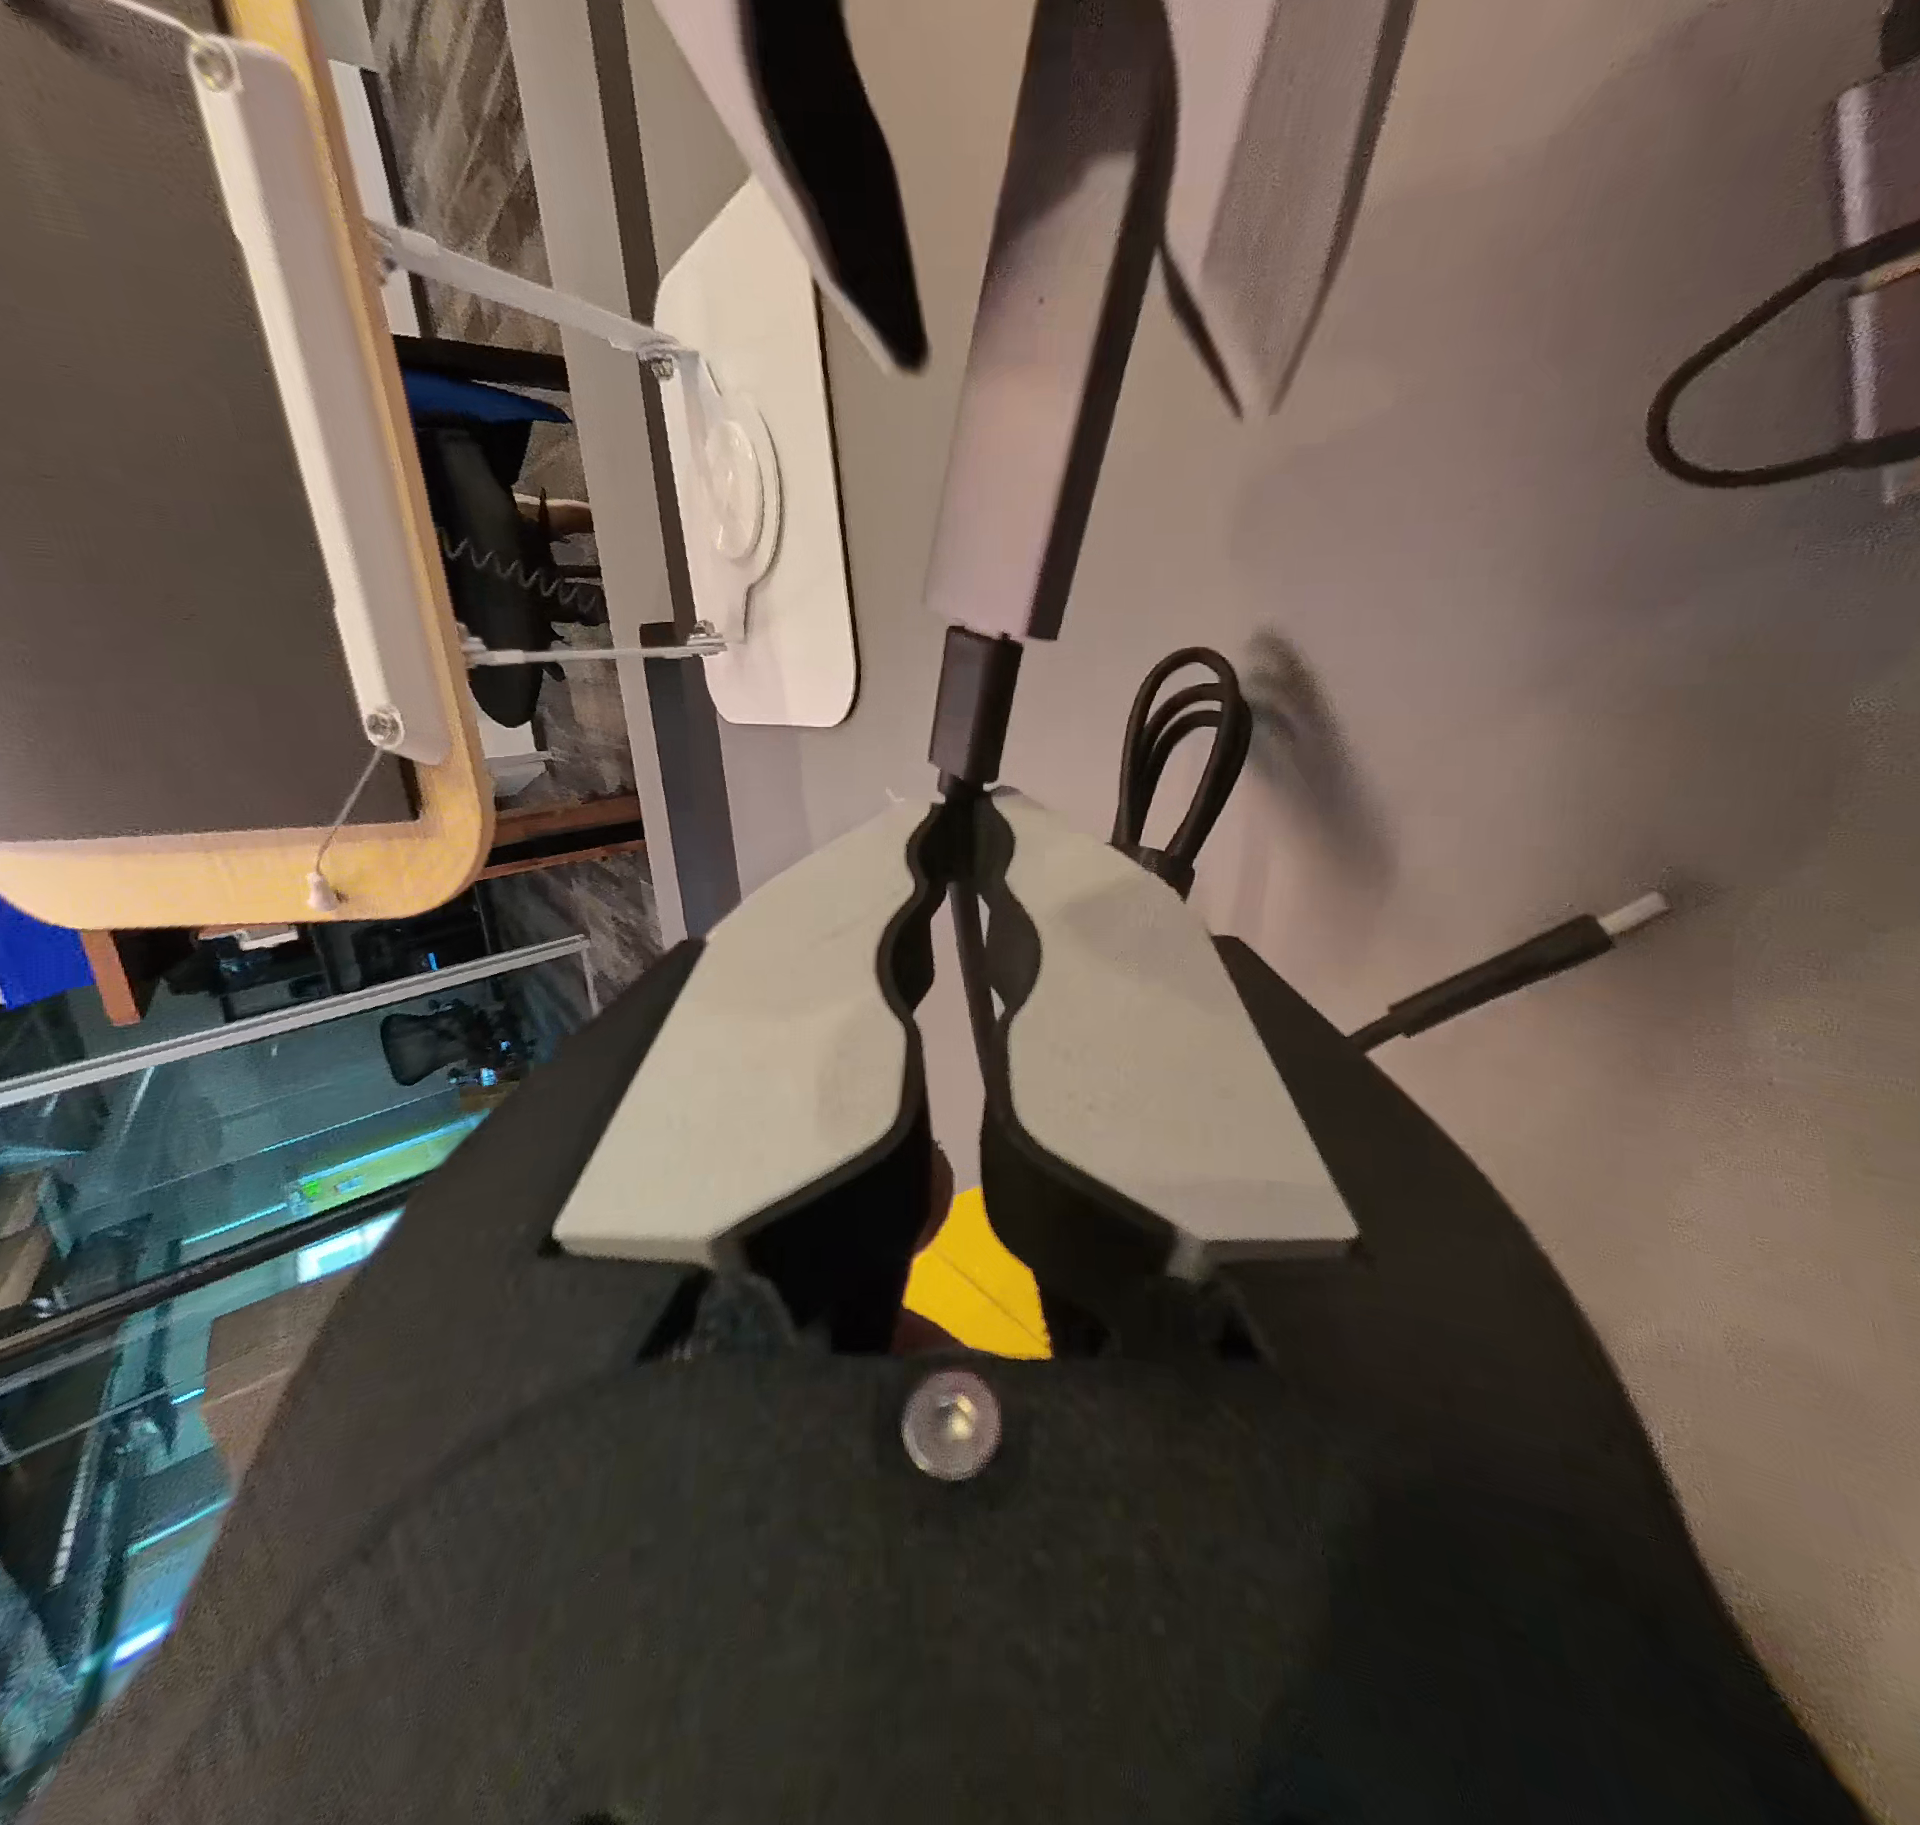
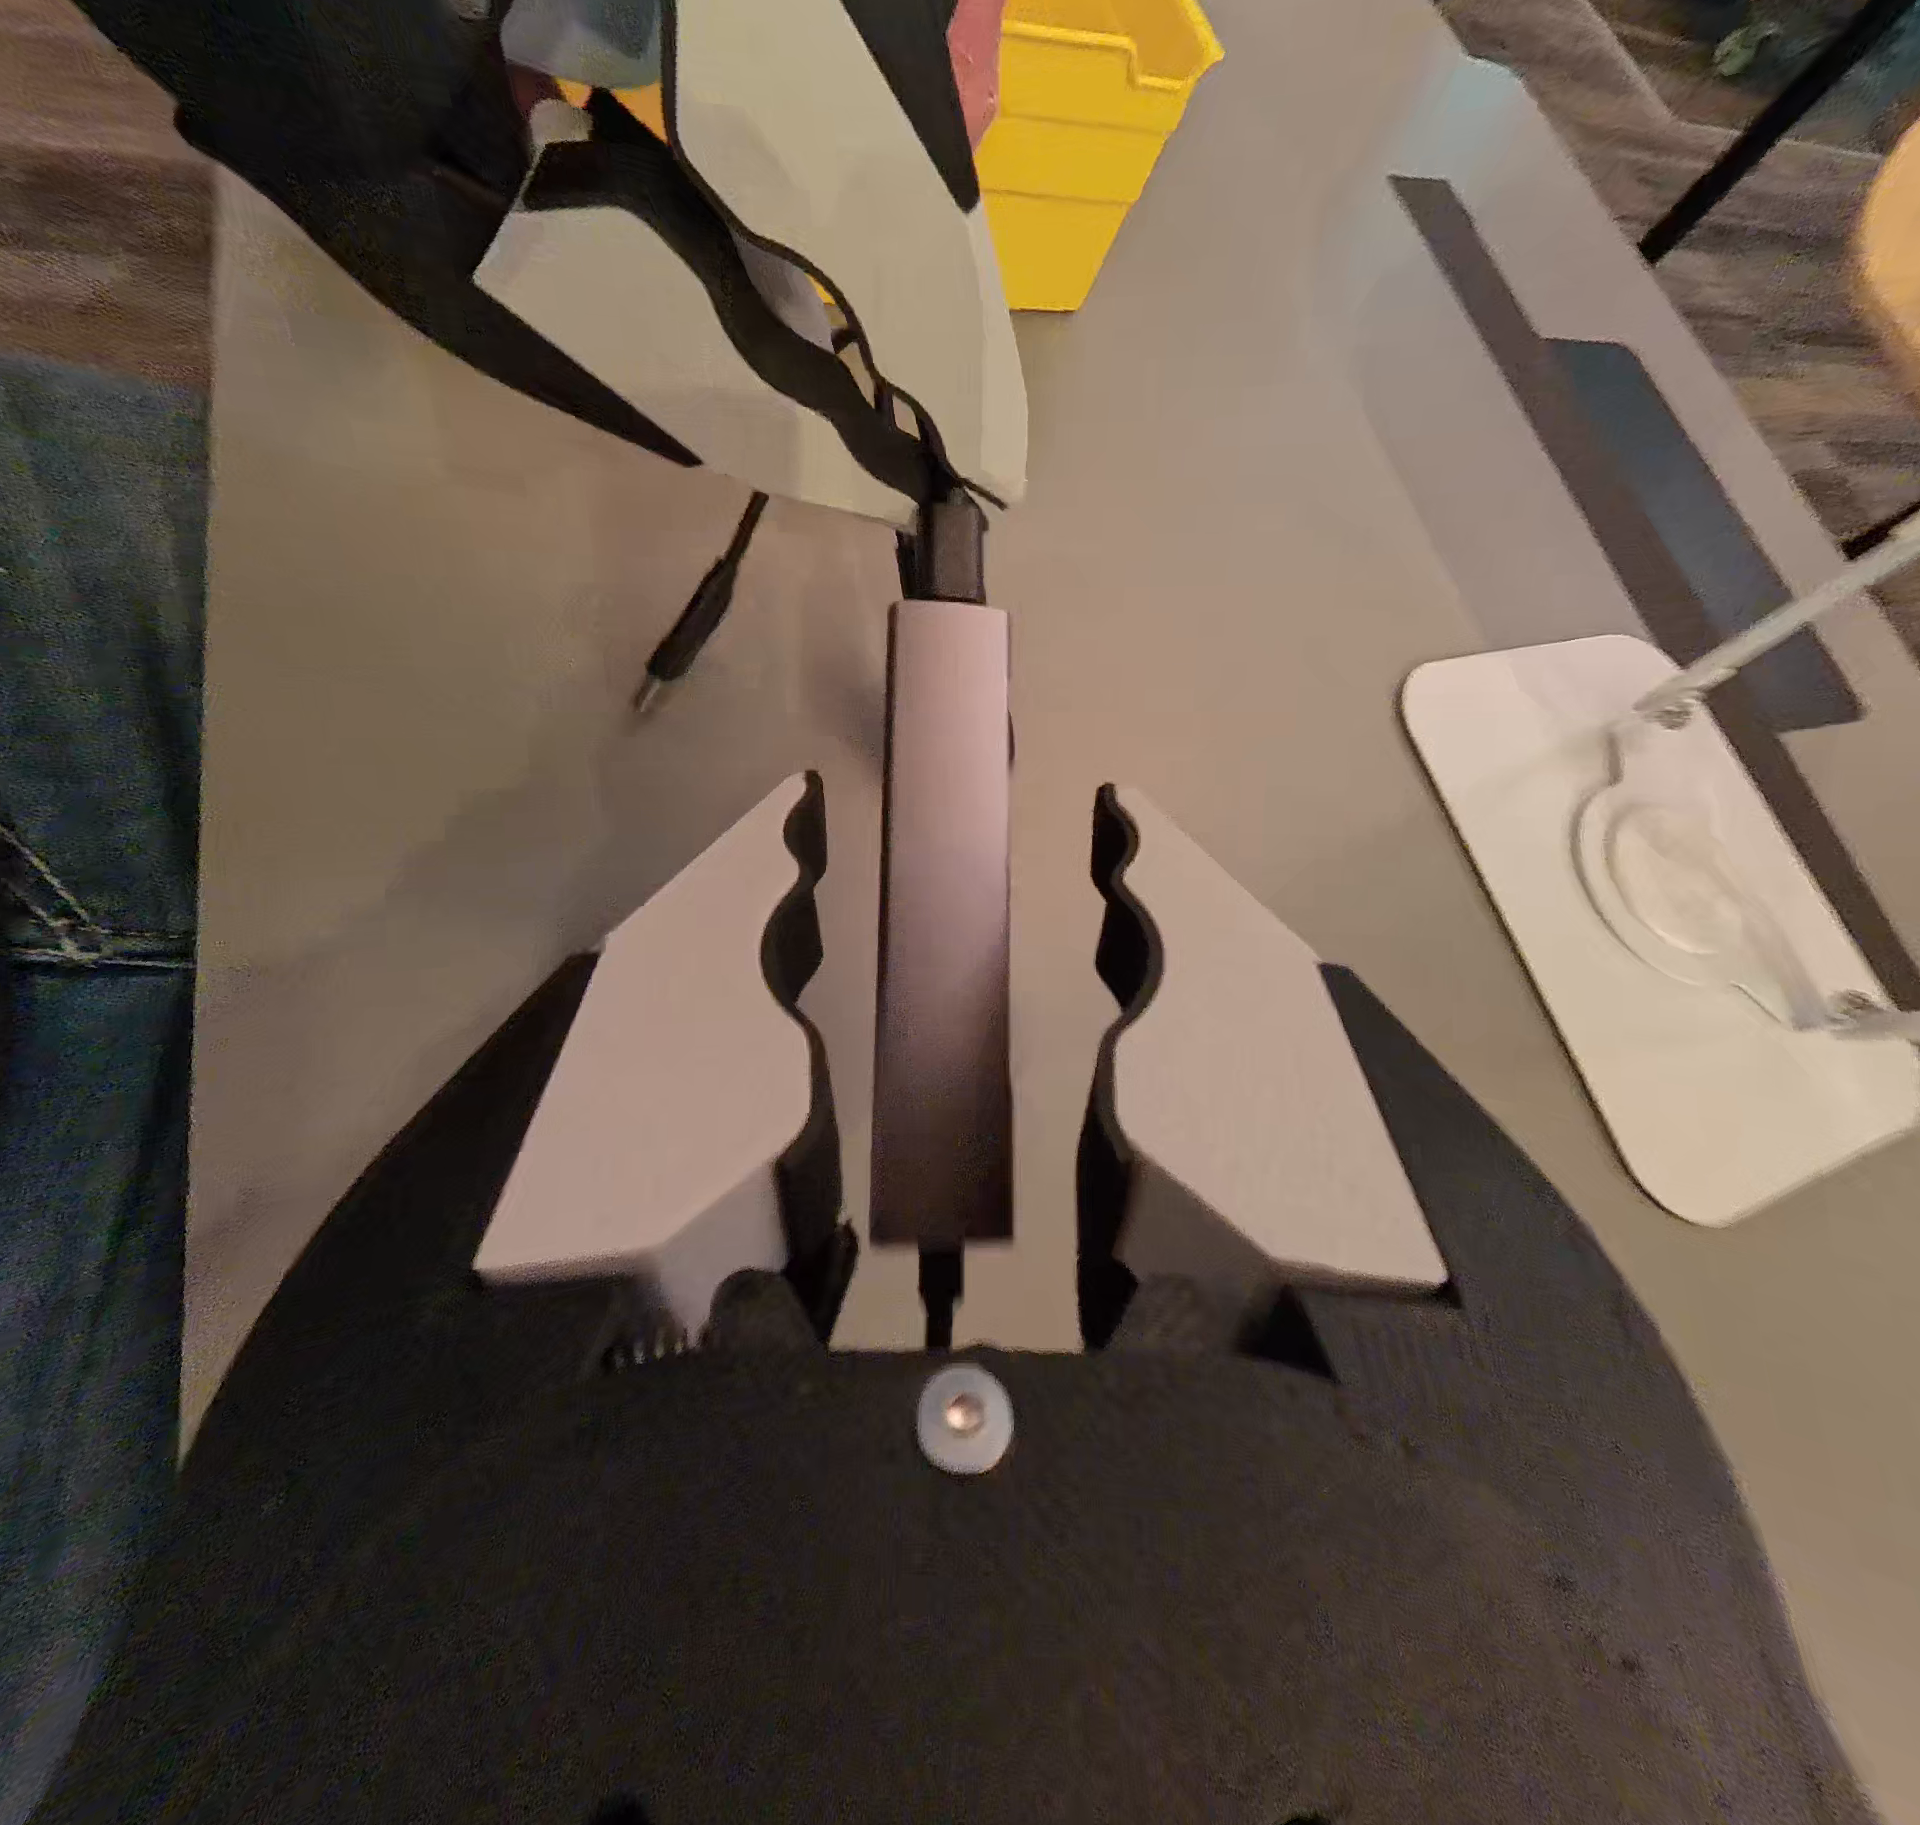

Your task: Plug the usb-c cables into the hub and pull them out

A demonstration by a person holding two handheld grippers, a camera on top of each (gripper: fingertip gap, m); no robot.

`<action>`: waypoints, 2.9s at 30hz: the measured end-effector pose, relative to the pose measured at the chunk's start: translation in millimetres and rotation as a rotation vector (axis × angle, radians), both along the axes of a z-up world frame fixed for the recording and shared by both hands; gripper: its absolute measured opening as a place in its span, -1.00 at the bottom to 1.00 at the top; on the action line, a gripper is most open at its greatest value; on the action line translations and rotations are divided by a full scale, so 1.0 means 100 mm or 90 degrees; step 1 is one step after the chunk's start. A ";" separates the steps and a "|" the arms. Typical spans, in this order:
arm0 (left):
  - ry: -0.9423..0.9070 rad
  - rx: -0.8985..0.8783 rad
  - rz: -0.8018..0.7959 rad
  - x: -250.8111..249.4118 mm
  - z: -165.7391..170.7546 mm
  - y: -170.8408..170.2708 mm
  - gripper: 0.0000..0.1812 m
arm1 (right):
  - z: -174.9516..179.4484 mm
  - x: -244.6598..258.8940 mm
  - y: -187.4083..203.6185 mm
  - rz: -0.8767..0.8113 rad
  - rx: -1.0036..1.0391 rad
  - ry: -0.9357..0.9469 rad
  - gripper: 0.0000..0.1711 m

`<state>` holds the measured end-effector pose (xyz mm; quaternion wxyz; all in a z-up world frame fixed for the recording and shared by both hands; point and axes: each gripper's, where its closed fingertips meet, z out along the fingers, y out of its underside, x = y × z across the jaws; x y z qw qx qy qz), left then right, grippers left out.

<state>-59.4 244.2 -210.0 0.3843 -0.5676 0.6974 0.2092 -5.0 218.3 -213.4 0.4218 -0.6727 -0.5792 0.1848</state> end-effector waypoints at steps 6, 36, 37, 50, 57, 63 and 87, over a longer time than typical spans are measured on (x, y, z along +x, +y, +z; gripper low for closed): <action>-0.075 -0.004 0.019 0.08 0.11 -0.10 -0.96 | 0.03 -0.14 -0.08 0.062 -0.043 0.093 -0.77; -0.624 -0.484 -0.149 0.56 0.67 -0.67 -0.80 | 0.48 0.00 -0.38 0.242 0.033 0.273 -0.77; -0.630 -0.485 -0.151 0.57 0.66 -0.68 -0.80 | 0.48 0.00 -0.39 0.243 0.034 0.272 -0.77; -0.698 -0.490 -0.158 0.59 0.68 -0.73 -0.86 | 0.49 -0.01 -0.43 0.249 0.022 0.273 -0.77; -0.708 -0.470 -0.174 0.58 0.73 -0.78 -0.87 | 0.56 -0.03 -0.49 0.265 0.012 0.297 -0.74; -0.695 -0.453 -0.183 0.61 0.71 -0.83 -0.87 | 0.51 -0.08 -0.53 0.271 0.012 0.227 -0.76; -0.669 -0.430 -0.177 0.66 0.64 -0.86 -0.87 | 0.33 -0.12 -0.53 0.253 0.032 0.034 -0.77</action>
